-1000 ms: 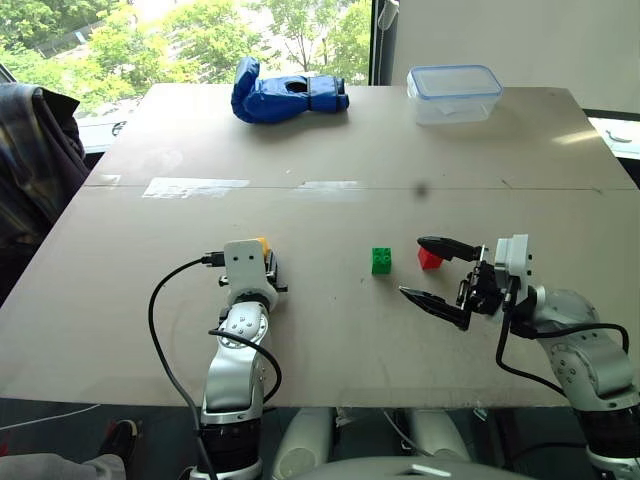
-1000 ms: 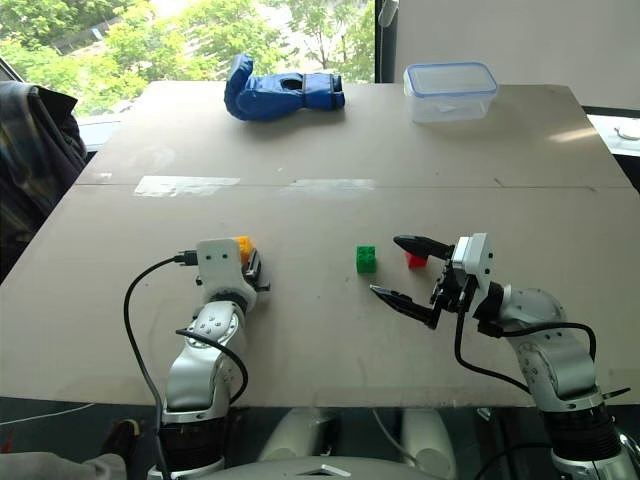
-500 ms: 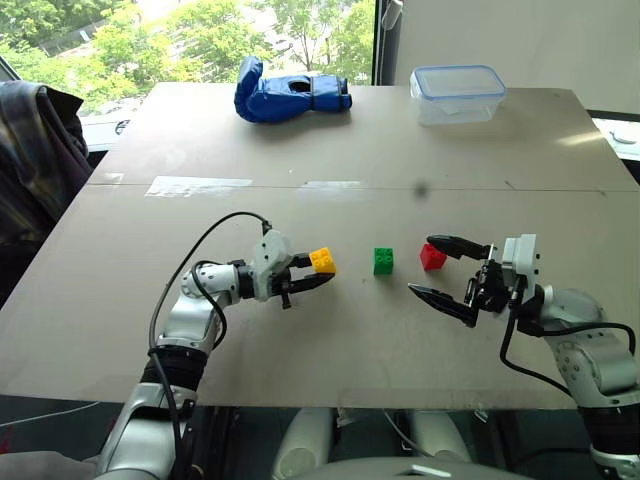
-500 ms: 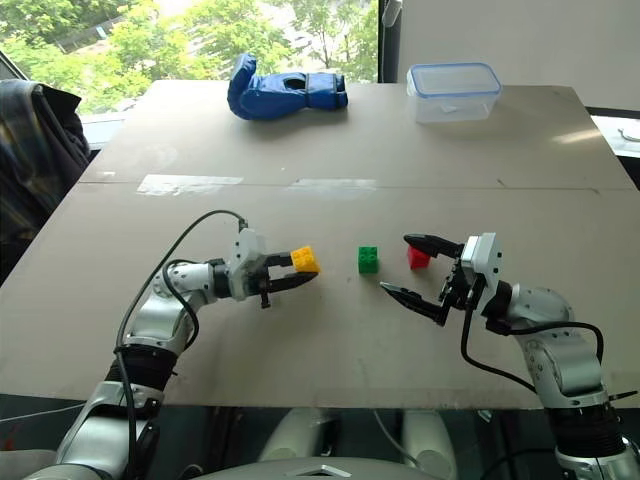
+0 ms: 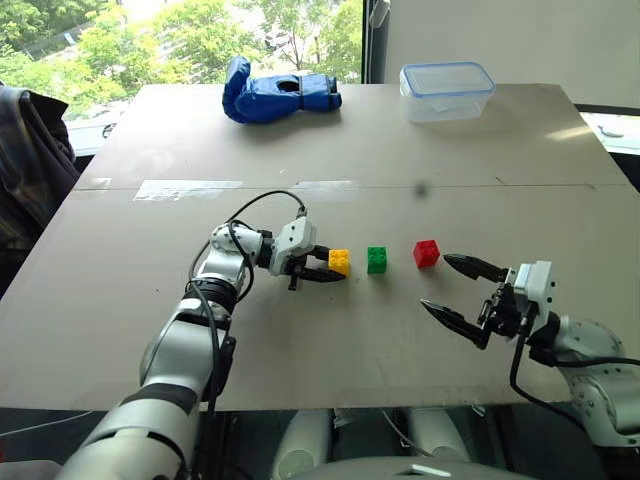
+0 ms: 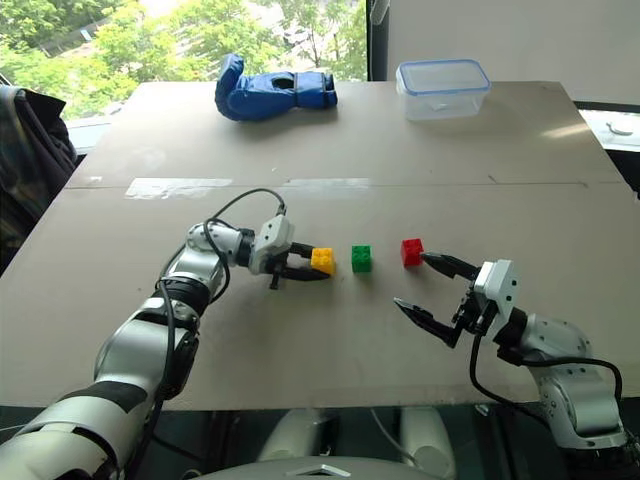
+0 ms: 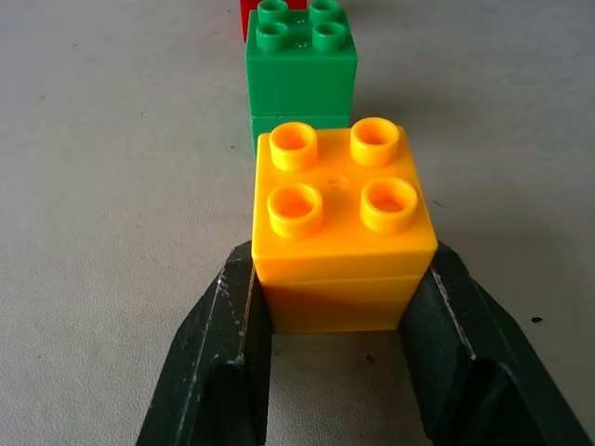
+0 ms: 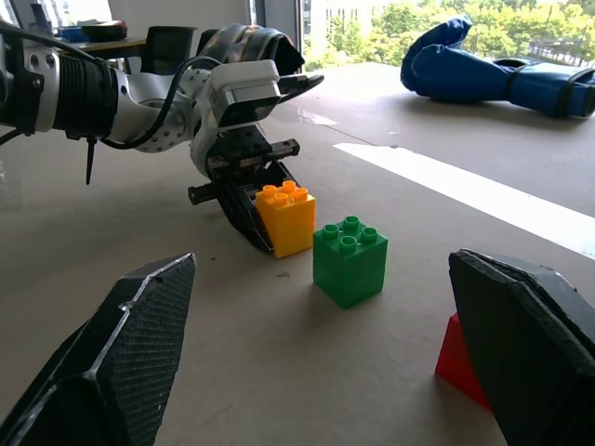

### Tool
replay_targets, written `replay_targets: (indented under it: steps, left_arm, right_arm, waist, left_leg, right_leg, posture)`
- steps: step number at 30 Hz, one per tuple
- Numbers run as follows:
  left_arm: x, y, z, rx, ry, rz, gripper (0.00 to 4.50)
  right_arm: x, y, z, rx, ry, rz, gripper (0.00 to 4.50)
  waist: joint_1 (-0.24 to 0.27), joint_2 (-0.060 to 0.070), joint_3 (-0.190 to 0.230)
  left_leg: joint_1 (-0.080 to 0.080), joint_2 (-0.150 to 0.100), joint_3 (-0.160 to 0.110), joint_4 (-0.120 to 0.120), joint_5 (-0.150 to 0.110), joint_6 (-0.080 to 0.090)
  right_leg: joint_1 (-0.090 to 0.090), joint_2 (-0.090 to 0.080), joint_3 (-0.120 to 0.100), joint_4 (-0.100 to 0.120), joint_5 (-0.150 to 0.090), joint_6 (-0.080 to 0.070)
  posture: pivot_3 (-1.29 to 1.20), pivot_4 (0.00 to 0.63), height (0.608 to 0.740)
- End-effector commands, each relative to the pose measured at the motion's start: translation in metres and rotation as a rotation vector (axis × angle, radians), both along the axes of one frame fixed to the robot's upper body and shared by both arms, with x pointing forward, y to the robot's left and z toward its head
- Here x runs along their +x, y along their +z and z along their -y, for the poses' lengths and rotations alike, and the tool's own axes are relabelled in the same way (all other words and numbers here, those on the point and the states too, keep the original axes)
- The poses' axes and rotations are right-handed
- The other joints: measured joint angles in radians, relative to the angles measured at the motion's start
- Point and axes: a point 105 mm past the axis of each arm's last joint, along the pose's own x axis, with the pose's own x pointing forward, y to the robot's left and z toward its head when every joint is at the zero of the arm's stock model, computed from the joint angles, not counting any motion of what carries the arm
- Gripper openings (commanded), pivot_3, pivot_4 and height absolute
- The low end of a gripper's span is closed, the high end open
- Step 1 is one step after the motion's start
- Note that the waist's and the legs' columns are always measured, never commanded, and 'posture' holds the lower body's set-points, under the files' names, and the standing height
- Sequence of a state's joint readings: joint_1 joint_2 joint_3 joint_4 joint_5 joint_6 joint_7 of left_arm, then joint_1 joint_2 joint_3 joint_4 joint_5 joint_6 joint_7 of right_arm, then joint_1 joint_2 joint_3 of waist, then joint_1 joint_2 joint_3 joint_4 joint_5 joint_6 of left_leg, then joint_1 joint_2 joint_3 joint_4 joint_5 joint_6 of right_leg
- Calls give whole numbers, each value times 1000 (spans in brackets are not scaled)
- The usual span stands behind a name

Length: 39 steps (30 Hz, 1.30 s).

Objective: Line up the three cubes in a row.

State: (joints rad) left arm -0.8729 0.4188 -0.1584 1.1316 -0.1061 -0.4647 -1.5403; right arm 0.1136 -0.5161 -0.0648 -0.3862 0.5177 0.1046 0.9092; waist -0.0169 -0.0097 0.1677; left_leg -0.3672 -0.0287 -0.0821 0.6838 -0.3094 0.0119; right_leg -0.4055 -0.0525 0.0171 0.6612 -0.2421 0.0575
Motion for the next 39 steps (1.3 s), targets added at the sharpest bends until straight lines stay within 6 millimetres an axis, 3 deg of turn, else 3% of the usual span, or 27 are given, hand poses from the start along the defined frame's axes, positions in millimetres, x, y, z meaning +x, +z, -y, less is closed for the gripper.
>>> replay_targets:
  steps: [1, 20, 22, 23, 27, 39]
  left_arm:
    - [5, 3, -6, 15, 25, 14, 1303]
    - [4, -5, -20, 53, 64, -4, 1303]
    - [3, -6, -20, 57, 62, -13, 2330]
    - [3, -6, -20, 60, 61, -6, 2526]
    - [2, -8, -22, 65, 60, -5, 4476]
    - [7, -4, -41, 50, 158, 57, 4476]
  right_arm:
    - [-4, 15, 3, 4, -13, 70, 4500]
    - [-2, 17, -1, -3, 9, 76, 4500]
    - [-1, 17, 0, -7, 6, 79, 4500]
    - [-1, 17, 1, -10, 5, 80, 4500]
    - [0, 17, 1, -14, 3, 81, 4500]
    - [-1, 17, 1, -8, 3, 81, 4500]
  waist:
    - [0, 0, 0]
    - [0, 0, 0]
    - [-1, 0, 0]
    - [0, 0, 0]
    - [1, 0, 0]
    - [-1, 0, 0]
  left_leg:
    - [0, 0, 0, 0, 0, 0]
    - [1, 0, 0, 0, 0, 0]
    - [1, 0, 0, 0, 0, 0]
    - [1, 0, 0, 0, 0, 0]
    - [1, 0, 0, 0, 0, 0]
    - [4, 1, 0, 0, 0, 0]
  right_leg:
    - [0, 0, 0, 0, 0, 0]
    - [0, 1, 0, 1, 0, 0]
    - [0, 1, 0, 1, 0, 0]
    - [0, 1, 0, 1, 0, 0]
    - [1, 1, 0, 1, 0, 0]
    - [2, 1, 1, 1, 0, 0]
  posture:
    - [0, 150, 740]
    - [0, 150, 740]
    - [0, 150, 740]
    - [0, 150, 740]
    - [0, 150, 740]
    - [0, 150, 740]
